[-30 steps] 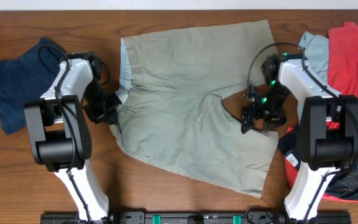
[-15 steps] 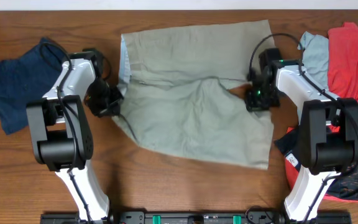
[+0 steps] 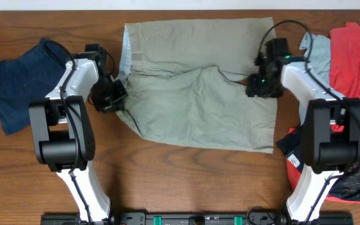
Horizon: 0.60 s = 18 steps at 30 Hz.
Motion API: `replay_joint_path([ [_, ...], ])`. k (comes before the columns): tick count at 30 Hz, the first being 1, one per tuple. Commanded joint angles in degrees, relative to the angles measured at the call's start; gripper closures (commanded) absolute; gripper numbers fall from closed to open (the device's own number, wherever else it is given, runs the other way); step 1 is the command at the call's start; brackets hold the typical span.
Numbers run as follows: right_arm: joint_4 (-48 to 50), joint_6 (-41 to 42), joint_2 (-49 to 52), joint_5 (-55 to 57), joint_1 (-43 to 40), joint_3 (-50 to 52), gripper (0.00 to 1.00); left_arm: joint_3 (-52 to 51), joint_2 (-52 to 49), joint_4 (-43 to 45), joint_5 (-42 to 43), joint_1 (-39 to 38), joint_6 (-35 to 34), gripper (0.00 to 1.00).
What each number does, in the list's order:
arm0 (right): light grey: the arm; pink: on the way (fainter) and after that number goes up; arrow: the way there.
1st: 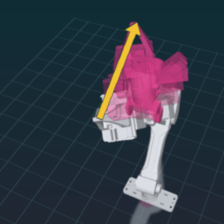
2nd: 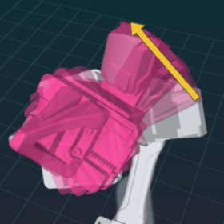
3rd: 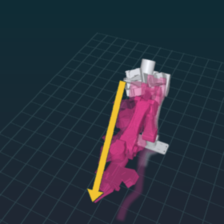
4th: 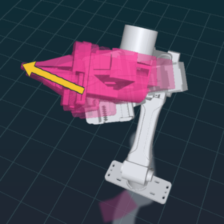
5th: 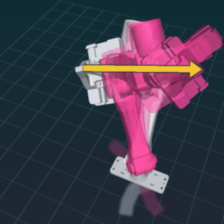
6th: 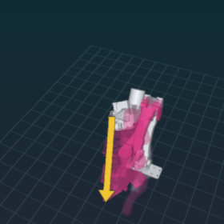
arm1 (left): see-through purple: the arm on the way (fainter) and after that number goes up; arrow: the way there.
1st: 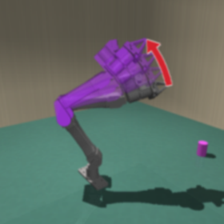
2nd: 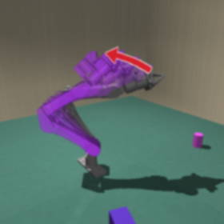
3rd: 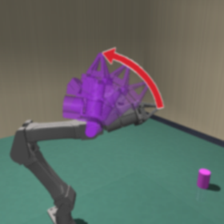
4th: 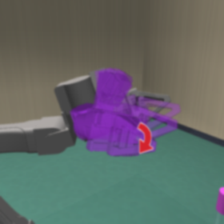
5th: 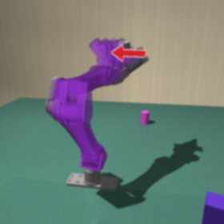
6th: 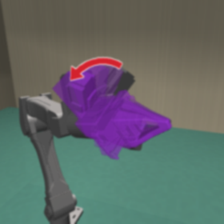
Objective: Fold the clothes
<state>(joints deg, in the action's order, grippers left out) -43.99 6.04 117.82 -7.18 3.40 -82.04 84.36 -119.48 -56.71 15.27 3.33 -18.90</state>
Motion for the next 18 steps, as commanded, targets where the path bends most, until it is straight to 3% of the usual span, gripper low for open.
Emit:
replay_joint_path([
  [1,-5.1,4.4,-2.0,0.3,-2.3,-5.8,0.37,1.2,1.8,-3.3,0.7,0.5,3.8,0.76],
  [2,-7.3,6.3,-3.0,0.3,-2.5,-7.0,0.30,1.2,2.6,-4.5,0.7,0.7,3.8,0.71],
  [4,-12.0,11.7,-5.3,0.2,-3.0,-8.3,0.01,1.2,4.0,-6.3,0.5,1.0,3.8,0.65],
  [8,-18.9,18.1,-9.4,-3.3,-3.6,-8.4,0.01,1.2,6.6,-10.1,-0.4,1.3,3.8,0.34],
  [12,-26.3,19.6,-10.8,-6.8,-3.8,-8.3,0.01,1.1,7.0,-15.0,-0.8,1.2,3.8,0.33],
  [18,-33.0,32.4,-10.8,-5.9,-2.9,-5.5,0.01,-1.6,7.0,-15.1,-0.8,1.2,2.6,0.33],
])
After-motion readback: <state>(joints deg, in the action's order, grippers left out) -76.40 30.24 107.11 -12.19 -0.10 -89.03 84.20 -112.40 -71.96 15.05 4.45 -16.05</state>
